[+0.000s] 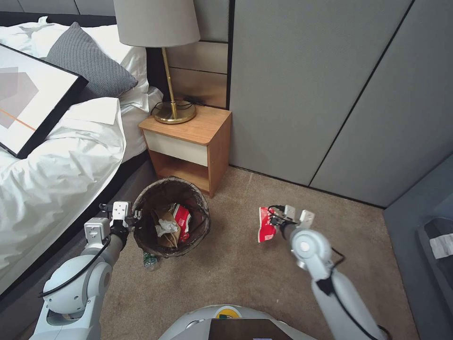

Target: Pick up the trash bin, then pick up the garbage from the floor and place it into the trash bin.

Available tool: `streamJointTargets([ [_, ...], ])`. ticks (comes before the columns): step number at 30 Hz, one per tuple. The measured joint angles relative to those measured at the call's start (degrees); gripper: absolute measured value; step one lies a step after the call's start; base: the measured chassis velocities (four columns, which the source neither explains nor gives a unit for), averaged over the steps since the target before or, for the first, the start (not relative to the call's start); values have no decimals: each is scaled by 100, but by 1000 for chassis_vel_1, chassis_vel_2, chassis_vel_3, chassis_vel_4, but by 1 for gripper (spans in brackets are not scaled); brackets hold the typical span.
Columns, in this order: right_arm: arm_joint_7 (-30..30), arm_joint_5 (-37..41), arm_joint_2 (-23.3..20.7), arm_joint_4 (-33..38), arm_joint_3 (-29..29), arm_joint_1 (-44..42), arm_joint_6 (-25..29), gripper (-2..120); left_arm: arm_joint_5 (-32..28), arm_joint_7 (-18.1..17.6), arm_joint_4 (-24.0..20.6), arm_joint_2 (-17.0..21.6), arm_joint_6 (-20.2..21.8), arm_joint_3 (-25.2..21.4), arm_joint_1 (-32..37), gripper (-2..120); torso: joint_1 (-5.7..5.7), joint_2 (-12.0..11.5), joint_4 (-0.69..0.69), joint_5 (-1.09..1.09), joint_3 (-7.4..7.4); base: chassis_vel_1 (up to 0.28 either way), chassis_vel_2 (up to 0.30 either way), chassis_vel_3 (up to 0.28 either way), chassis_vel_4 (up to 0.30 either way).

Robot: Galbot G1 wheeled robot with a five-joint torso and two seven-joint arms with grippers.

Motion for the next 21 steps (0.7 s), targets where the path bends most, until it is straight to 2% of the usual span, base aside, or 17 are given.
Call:
streamJointTargets([
  [2, 219, 460, -369, 690, 135, -95, -136, 0, 5, -2, -31, 10, 0, 5, 21, 0, 0, 0, 0, -4, 0, 0, 0, 0, 0],
  [3, 219, 460, -369, 690, 135, -95, -136, 0, 5, -2, -31, 10, 0, 5, 21, 0, 0, 0, 0, -4, 0, 0, 0, 0, 0],
  [5, 575, 1203, -816, 1492, 223, -53, -168, 0, 47, 0, -48, 21, 0, 7, 48, 0, 0, 0, 3, -5, 0, 0, 0, 0, 0],
  [10, 703, 1725, -1211, 2156, 318, 161, -172, 0, 75, 2, -125, 48, 0, 0, 91, 0, 0, 0, 2, -2, 0, 0, 0, 0, 0],
  [12, 708, 2285, -1554, 2552, 426, 461, -169, 0, 93, 6, -172, 65, 0, -15, 139, 0, 0, 1, 2, -2, -1, 0, 0, 0, 0],
  [14, 658, 2475, -1698, 2596, 471, 600, -169, 0, 100, 6, -183, 67, 0, -20, 158, 0, 0, 0, 1, -1, 0, 0, 0, 0, 0],
  [16, 474, 2937, -2085, 2614, 585, 989, -166, 0, 130, 9, -197, 50, 0, -19, 185, 0, 0, 0, 3, -2, 0, 0, 0, 0, 0],
  [17, 474, 2937, -2085, 2614, 585, 989, -166, 0, 130, 9, -197, 50, 0, -19, 185, 0, 0, 0, 3, -2, 0, 0, 0, 0, 0],
  [20, 26, 3160, -2634, 2603, 636, 1407, -162, 0, 184, 16, -201, -1, 0, 27, 181, 0, 0, 0, 2, -2, 0, 0, 0, 0, 0],
  [21, 26, 3160, -2634, 2603, 636, 1407, -162, 0, 184, 16, -201, -1, 0, 27, 181, 0, 0, 0, 2, -2, 0, 0, 0, 0, 0],
])
